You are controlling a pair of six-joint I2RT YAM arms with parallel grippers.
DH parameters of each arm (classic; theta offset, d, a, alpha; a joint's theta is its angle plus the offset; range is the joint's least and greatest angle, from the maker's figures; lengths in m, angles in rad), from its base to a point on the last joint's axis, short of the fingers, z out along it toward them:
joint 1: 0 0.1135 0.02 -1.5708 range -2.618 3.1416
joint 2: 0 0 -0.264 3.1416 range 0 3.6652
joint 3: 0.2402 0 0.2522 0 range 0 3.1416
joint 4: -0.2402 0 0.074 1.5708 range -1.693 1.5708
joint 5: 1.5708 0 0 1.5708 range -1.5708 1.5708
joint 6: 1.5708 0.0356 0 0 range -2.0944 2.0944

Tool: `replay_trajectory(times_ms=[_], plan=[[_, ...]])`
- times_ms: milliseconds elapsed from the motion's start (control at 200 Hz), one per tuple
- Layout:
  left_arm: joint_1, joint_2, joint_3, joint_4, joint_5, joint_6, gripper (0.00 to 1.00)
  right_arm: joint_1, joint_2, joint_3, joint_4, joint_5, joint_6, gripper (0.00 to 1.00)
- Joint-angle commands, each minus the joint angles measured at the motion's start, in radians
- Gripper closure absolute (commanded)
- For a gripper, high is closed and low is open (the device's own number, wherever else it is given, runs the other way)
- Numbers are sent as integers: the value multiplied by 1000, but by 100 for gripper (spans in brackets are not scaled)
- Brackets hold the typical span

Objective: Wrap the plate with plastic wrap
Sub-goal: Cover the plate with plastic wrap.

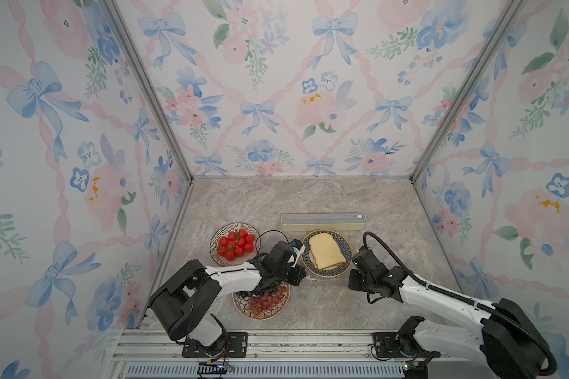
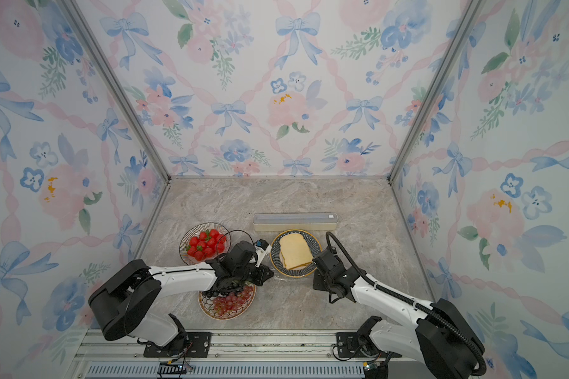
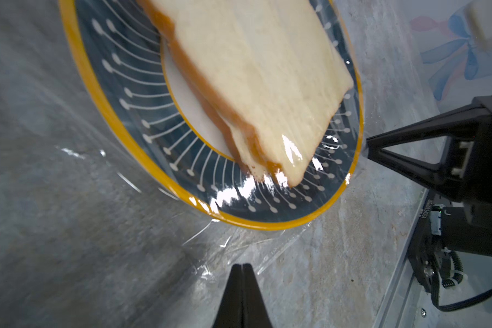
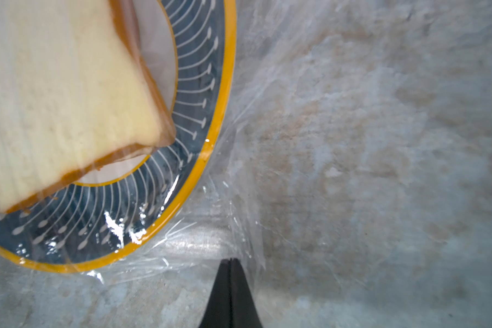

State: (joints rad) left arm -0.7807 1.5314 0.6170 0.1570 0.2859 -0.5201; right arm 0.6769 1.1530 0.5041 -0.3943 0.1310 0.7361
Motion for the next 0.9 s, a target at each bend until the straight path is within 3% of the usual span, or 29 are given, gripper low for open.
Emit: replay_trajectory(times_ms=[0,345,470,735,895], plan=[[-3,46,40,-1,-19,-16,100,-21,21,-12,36,0,-18,100],[-3,95,126,-3,-63,-24,100,-89,51,-12,148,-51,-35,100],[-2,68,126,-7,-91,-18,86,-124,22,3,84,-50,-75,78],[35,-72,153,-185,-172,65,61,-230,-152,65,-156,-64,-198,49],[90,-162,143,-211,-73,-22,45,-336,-223,68,-145,-269,-197,22]])
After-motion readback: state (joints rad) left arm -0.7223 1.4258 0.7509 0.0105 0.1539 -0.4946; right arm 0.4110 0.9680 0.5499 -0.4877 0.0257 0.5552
